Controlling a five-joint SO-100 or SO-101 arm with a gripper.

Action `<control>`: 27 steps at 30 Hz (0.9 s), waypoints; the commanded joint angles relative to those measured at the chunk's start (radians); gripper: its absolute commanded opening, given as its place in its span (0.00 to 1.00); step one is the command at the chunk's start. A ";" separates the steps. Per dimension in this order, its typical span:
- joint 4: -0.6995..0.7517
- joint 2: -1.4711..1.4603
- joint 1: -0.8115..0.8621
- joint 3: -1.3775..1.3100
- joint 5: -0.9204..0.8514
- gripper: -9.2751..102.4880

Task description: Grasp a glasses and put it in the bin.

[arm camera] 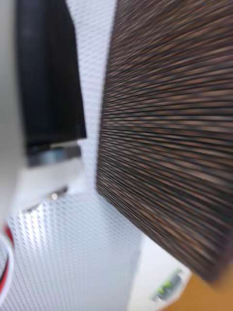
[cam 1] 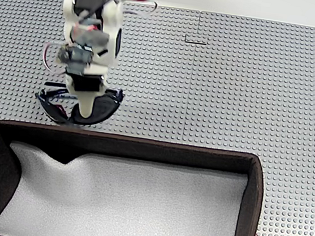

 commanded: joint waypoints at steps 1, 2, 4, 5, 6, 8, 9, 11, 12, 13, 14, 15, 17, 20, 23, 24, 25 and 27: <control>-0.026 0.196 -0.003 0.034 0.012 0.08; -0.031 0.252 -0.011 0.052 0.014 0.08; -0.034 0.333 -0.023 0.069 0.014 0.08; -0.034 0.368 -0.029 0.069 0.012 0.08; -0.037 0.393 -0.032 0.067 0.012 0.08; -0.049 0.426 -0.043 0.055 0.006 0.08; -0.060 0.439 -0.049 0.046 0.003 0.08; -0.078 0.445 -0.063 0.015 -0.008 0.08; -0.095 0.445 -0.069 0.009 -0.011 0.08; -0.118 0.448 -0.074 0.005 -0.012 0.08; -0.138 0.448 -0.078 -0.006 -0.017 0.08; -0.155 0.442 -0.083 -0.034 -0.018 0.08; -0.158 0.434 -0.094 -0.084 -0.025 0.08; -0.158 0.417 -0.112 -0.186 -0.032 0.08; -0.153 0.341 -0.130 -0.331 -0.041 0.08; -0.146 0.301 -0.137 -0.387 -0.043 0.08; -0.130 0.252 -0.141 -0.451 -0.041 0.08; -0.089 0.115 -0.152 -0.620 -0.034 0.08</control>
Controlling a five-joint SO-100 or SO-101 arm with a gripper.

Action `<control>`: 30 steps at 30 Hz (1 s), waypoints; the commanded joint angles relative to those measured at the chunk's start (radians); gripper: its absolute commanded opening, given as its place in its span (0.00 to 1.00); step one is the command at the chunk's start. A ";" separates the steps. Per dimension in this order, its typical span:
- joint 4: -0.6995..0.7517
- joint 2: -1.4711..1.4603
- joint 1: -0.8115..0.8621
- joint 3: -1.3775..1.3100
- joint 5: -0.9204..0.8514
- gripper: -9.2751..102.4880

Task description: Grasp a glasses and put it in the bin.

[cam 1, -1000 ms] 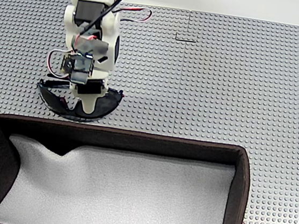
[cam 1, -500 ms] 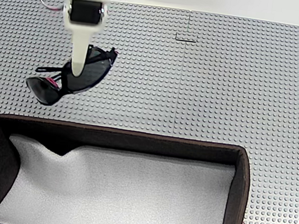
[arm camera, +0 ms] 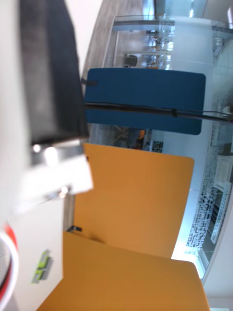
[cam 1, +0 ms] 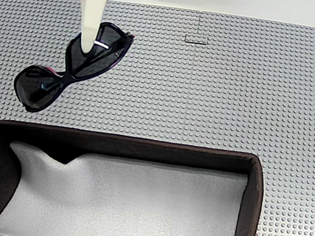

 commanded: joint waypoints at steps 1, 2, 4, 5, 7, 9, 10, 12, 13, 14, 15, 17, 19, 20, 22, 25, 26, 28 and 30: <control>0.049 -0.141 -0.018 -0.238 -0.002 0.08; 0.061 -0.212 -0.021 -0.305 0.000 0.08; 0.075 -0.295 -0.023 -0.382 0.002 0.08; 0.084 -0.344 -0.025 -0.430 0.003 0.08; 0.106 -0.445 -0.026 -0.529 0.006 0.08; 0.123 -0.557 -0.029 -0.629 0.011 0.08; 0.129 -0.626 -0.029 -0.683 0.018 0.08; 0.132 -0.692 -0.029 -0.732 0.032 0.08; 0.135 -0.712 -0.029 -0.750 0.037 0.08; 0.135 -0.732 -0.029 -0.769 0.037 0.08; 0.135 -0.746 -0.028 -0.776 0.037 0.08; 0.135 -0.785 -0.026 -0.788 0.046 0.13; 0.135 -0.816 -0.026 -0.801 0.054 0.19; 0.137 -0.830 -0.025 -0.810 0.057 0.22; 0.146 -0.850 -0.025 -0.838 0.063 0.27; 0.160 -0.859 -0.028 -0.894 0.058 0.30; 0.160 -0.864 -0.029 -0.919 0.057 0.31; 0.153 -0.867 -0.032 -0.962 0.032 0.31; 0.160 -0.865 -0.035 -1.019 0.017 0.31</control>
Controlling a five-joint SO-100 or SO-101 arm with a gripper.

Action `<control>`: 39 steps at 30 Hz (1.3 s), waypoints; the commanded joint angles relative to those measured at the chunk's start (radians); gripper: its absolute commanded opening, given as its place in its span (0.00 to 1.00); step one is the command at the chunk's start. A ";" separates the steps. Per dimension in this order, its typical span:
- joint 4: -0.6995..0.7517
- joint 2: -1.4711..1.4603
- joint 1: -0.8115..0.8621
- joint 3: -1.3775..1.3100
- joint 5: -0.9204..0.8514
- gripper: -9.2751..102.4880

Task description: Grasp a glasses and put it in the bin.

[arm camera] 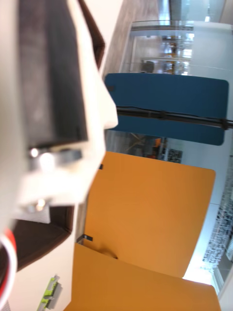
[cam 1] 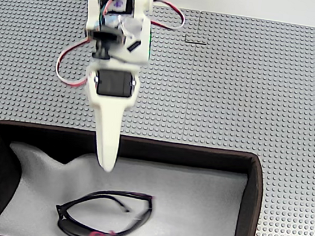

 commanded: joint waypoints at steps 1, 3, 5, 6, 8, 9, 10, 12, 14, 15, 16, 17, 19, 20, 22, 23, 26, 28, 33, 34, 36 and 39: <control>0.026 0.037 -0.018 -0.092 -0.008 0.31; 0.067 0.080 -0.012 -0.097 0.006 0.31; 0.130 0.115 0.000 -0.109 0.026 0.31; 0.164 0.127 0.005 -0.121 0.032 0.31; 0.259 0.167 0.025 -0.143 0.049 0.30; 0.301 0.193 0.034 -0.143 0.057 0.30; 0.327 0.215 0.041 -0.143 0.063 0.30; 0.364 0.255 0.055 -0.143 0.071 0.30; 0.405 0.318 0.072 -0.143 0.075 0.30; 0.430 0.348 0.078 -0.143 0.081 0.30; 0.457 0.377 0.083 -0.143 0.083 0.30; 0.483 0.405 0.086 -0.143 0.083 0.29; 0.528 0.474 0.086 -0.143 0.084 0.29; 0.548 0.506 0.084 -0.143 0.084 0.29; 0.589 0.569 0.078 -0.143 0.092 0.29; 0.615 0.600 0.071 -0.143 0.092 0.29; 0.683 0.687 0.049 -0.143 0.094 0.29; 0.710 0.729 0.049 -0.143 0.098 0.29; 0.735 0.801 0.057 -0.143 0.086 0.29; 0.747 0.819 0.060 -0.143 0.081 0.29; 0.758 0.856 0.064 -0.141 0.094 0.29; 0.790 0.951 0.066 -0.103 0.098 0.28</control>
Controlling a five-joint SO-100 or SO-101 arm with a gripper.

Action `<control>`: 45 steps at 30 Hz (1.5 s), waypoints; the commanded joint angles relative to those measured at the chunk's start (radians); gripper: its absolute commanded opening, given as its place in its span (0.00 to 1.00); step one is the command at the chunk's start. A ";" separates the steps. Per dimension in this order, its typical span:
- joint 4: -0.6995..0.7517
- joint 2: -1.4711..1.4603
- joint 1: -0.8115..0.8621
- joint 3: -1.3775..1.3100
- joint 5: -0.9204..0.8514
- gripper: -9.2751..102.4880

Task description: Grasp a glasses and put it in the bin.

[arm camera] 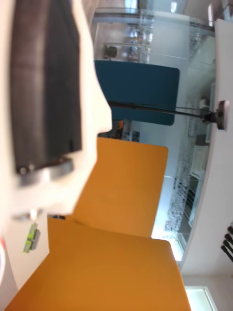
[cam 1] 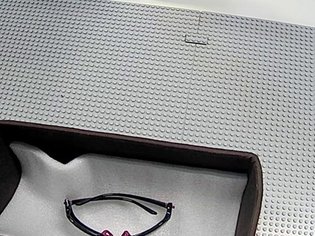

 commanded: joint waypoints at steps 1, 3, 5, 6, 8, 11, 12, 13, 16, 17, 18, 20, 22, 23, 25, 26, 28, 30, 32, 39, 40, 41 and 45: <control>0.041 0.100 -0.020 0.002 0.011 0.28; 0.049 0.143 -0.017 0.008 0.008 0.28; 0.035 0.219 -0.009 0.083 0.002 0.28; 0.035 0.229 0.003 0.084 0.006 0.28; -0.012 0.285 0.011 0.202 0.009 0.28; -0.109 0.362 0.026 0.390 0.014 0.28; -0.140 0.387 0.035 0.451 0.015 0.28; -0.166 0.410 0.040 0.505 0.015 0.28; -0.295 0.512 0.054 0.772 0.020 0.28; -0.333 0.541 0.054 0.847 0.020 0.28; -0.376 0.577 0.054 0.930 0.018 0.28; -0.457 0.641 0.054 1.083 0.018 0.28; -0.506 0.690 0.052 1.195 0.017 0.28; -0.529 0.718 0.049 1.249 0.015 0.28; -0.561 0.761 0.055 1.336 0.015 0.28; -0.592 0.798 0.058 1.422 0.011 0.28; -0.661 0.873 0.061 1.598 0.000 0.28; -0.692 0.904 0.061 1.669 0.002 0.28; -0.712 0.923 0.046 1.700 -0.014 0.28; -0.738 0.968 0.054 1.744 -0.011 0.27; -0.747 0.973 0.052 1.761 -0.014 0.27; -0.759 0.977 0.049 1.779 -0.018 0.27; -0.801 0.994 0.046 1.853 -0.034 0.27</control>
